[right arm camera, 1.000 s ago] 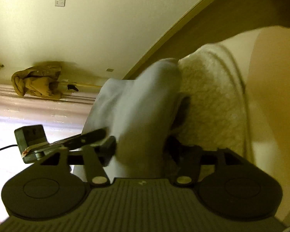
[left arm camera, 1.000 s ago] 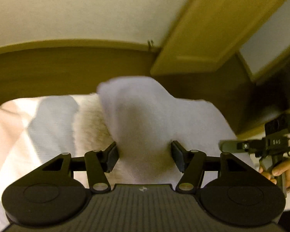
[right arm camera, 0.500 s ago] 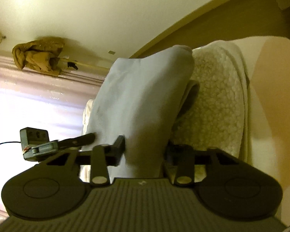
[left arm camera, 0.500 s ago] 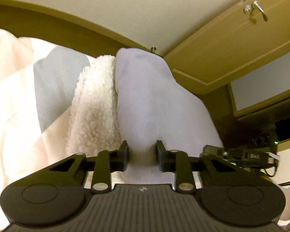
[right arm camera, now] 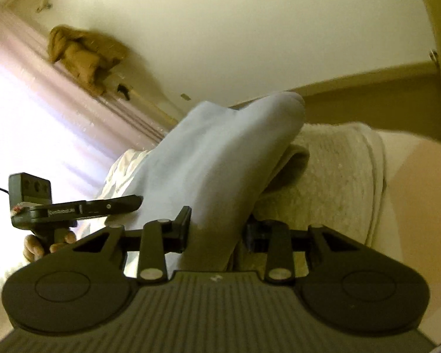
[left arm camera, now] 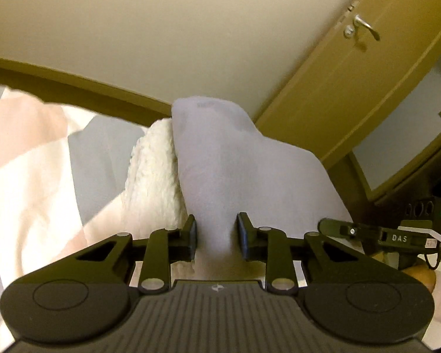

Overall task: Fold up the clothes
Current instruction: 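Carry the sweatpants bundle with both grippers over the cream fleece pillow, then lower the sweatpants onto the fleece pillow and open both grippers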

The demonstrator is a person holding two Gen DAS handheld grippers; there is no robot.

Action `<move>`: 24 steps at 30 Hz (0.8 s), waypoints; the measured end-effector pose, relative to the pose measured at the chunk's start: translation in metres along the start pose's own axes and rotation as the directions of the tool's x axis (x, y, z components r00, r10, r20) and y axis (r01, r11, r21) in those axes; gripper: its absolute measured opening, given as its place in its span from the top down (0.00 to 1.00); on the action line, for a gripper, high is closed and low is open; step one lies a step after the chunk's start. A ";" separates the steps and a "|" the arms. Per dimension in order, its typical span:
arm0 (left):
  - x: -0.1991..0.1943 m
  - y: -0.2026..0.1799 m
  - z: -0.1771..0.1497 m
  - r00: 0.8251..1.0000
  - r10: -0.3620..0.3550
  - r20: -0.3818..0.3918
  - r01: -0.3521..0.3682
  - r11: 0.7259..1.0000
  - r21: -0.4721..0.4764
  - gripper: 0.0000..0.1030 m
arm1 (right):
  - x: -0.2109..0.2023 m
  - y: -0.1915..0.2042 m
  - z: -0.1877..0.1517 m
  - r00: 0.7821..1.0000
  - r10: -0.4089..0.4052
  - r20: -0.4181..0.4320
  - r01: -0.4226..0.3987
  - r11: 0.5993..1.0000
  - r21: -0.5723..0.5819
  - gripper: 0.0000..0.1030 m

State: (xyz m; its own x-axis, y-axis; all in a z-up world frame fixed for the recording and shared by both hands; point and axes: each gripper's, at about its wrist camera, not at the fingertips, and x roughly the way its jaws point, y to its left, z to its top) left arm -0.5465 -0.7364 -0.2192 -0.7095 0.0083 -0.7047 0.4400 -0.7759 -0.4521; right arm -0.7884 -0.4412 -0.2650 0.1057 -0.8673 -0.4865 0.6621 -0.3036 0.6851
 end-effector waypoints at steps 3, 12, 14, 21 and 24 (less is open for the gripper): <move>0.009 -0.004 -0.005 1.000 0.022 -0.002 -0.022 0.999 -0.023 0.66 | 0.003 -0.007 0.000 1.000 -0.024 -0.016 0.024 1.000 0.003 0.67; -0.057 -0.047 0.014 0.964 0.216 0.155 -0.228 0.972 0.060 0.70 | -0.028 0.016 0.015 0.984 -0.164 0.063 0.167 0.985 -0.045 0.34; -0.066 -0.064 0.019 0.955 0.201 0.216 -0.224 0.971 0.088 0.81 | -0.036 0.034 0.018 0.978 -0.167 0.127 0.182 0.976 -0.122 0.46; 0.006 -0.087 0.008 0.925 0.285 0.251 -0.346 0.905 0.247 1.00 | -0.015 0.090 0.002 0.945 -0.190 0.266 0.293 0.854 -0.430 0.72; 0.032 -0.064 -0.022 0.894 0.351 0.279 -0.416 0.882 0.222 0.96 | 0.005 0.083 -0.014 0.936 -0.231 0.267 0.336 0.812 -0.477 0.72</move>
State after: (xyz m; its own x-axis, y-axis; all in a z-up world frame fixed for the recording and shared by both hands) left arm -0.5857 -0.6724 -0.2244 -0.6332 -0.4411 -0.6360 0.5610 -0.8277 0.0156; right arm -0.7222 -0.4650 -0.2184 -0.2517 -0.8468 -0.4685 0.9271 -0.3498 0.1342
